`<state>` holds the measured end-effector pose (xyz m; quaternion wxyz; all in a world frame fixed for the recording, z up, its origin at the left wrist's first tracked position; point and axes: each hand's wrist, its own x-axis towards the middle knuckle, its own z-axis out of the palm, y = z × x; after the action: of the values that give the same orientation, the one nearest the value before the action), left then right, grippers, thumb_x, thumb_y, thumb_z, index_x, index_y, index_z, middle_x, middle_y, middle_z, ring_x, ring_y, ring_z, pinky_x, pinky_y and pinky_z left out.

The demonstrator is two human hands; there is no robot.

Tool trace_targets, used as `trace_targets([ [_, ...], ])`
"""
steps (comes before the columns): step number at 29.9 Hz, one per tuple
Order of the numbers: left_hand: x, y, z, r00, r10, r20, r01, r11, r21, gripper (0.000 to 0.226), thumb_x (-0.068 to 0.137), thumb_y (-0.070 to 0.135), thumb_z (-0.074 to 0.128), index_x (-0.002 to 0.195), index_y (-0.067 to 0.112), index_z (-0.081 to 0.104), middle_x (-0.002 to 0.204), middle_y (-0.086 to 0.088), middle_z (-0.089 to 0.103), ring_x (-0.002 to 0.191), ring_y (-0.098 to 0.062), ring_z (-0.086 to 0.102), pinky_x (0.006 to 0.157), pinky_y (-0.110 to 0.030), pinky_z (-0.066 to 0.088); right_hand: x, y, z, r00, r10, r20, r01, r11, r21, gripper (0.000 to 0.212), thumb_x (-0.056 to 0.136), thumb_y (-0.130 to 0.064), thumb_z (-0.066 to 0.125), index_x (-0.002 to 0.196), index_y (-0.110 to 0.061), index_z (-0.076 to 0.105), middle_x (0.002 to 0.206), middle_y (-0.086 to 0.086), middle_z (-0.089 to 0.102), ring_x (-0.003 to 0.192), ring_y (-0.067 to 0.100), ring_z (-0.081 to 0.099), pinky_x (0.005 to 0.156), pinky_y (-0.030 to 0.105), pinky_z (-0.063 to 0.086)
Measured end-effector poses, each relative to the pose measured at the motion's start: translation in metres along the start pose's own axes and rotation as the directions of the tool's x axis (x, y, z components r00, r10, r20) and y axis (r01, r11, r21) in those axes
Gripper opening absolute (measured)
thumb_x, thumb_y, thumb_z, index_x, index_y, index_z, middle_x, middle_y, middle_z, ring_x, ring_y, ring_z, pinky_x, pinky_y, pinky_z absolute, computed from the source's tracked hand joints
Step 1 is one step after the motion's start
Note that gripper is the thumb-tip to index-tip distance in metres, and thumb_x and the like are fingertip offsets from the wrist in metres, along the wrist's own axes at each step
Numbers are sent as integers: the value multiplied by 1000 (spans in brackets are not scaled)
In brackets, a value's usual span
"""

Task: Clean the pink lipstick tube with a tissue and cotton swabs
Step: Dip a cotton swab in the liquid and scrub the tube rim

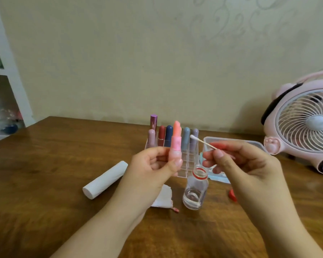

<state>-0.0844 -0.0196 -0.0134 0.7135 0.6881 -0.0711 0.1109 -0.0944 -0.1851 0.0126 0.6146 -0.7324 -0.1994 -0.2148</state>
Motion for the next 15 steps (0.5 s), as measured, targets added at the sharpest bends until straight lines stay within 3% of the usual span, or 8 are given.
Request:
trace_targets([
  [4, -1, -7, -6, 1000, -8, 11, 8, 1000, 9, 18, 79, 17, 67, 79, 34, 65, 79, 15, 74, 74, -4, 70, 64, -17, 55, -1, 8, 0, 998, -37, -56, 26, 982, -187, 20, 81, -13, 64, 76, -32, 68, 72, -11, 70, 56, 4, 61, 41, 7, 39],
  [7, -4, -9, -11, 1000, -21, 18, 21, 1000, 6, 21, 80, 15, 66, 80, 36, 62, 73, 16, 73, 69, -2, 69, 58, -14, 53, -3, 9, 4, 994, -110, -27, 97, 950, -296, 15, 79, -17, 62, 79, -31, 68, 80, -13, 68, 61, 8, 63, 46, 11, 45],
  [10, -7, -10, -11, 1000, 0, 28, -1, 1000, 10, 22, 79, 13, 65, 82, 35, 62, 74, 15, 74, 71, -4, 70, 60, -14, 53, -4, 9, 8, 986, -167, -16, 153, 933, -325, 18, 80, -12, 63, 81, -30, 66, 86, -13, 67, 71, 7, 65, 57, 12, 50],
  [15, -11, -9, -8, 999, 21, 36, -23, 999, 42, 22, 79, 16, 66, 82, 38, 61, 77, 17, 75, 74, -4, 71, 70, -20, 54, -6, 9, 9, 981, -193, -5, 182, 935, -304, 24, 83, -11, 66, 82, -34, 65, 90, -14, 67, 73, 6, 65, 60, 9, 50],
])
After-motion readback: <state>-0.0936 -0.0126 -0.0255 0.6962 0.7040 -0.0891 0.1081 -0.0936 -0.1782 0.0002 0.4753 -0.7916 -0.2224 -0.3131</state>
